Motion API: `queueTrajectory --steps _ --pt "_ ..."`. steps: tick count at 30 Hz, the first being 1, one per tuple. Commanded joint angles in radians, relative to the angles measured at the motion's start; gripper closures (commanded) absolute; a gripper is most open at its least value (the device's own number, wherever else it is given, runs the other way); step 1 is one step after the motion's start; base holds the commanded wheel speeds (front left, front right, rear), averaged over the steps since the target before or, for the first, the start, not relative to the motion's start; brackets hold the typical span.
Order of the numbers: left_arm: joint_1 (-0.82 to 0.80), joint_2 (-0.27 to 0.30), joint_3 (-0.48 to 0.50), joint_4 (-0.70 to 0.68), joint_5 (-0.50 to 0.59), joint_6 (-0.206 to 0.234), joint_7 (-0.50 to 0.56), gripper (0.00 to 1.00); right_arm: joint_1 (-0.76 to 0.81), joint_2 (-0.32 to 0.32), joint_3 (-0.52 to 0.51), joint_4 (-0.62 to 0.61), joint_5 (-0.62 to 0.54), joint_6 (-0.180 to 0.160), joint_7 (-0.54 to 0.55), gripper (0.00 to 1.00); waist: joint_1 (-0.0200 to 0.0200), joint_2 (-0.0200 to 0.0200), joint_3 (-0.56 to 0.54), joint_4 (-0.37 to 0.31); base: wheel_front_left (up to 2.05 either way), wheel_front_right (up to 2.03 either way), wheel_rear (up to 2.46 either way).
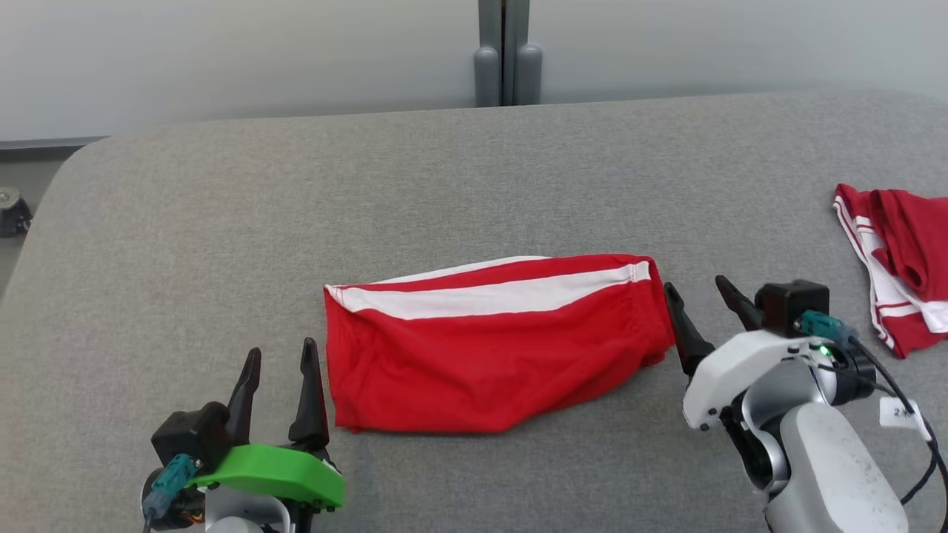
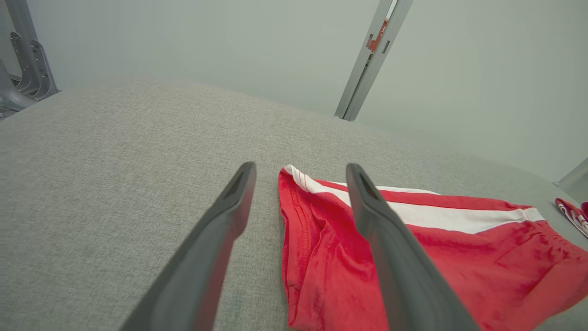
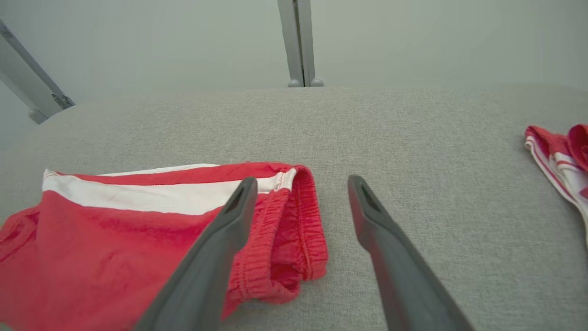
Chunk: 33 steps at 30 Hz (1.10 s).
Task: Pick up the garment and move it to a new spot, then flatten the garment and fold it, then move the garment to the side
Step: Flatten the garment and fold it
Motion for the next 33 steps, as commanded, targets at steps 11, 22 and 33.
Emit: queueTrajectory --steps 11,22,33 --pt "0.017 -0.037 -0.006 0.016 0.016 -0.014 -0.007 0.00 -0.084 -0.090 0.019 0.167 -0.013 -0.001 0.213 0.00 0.0000 -0.0001 0.011 0.123 0.00 0.00 0.00" --pt "-0.002 -0.049 0.007 0.020 0.031 -0.025 -0.008 0.00 -0.153 -0.124 0.056 0.337 0.092 -0.001 0.309 0.14 0.0000 -0.0001 0.039 0.161 0.00 0.00 0.00" --pt "-0.019 -0.042 0.006 0.015 0.048 -0.029 -0.008 0.00 -0.244 -0.125 0.134 0.424 0.203 -0.001 0.282 1.00 0.0000 -0.0001 0.046 0.114 0.00 0.00 0.00"
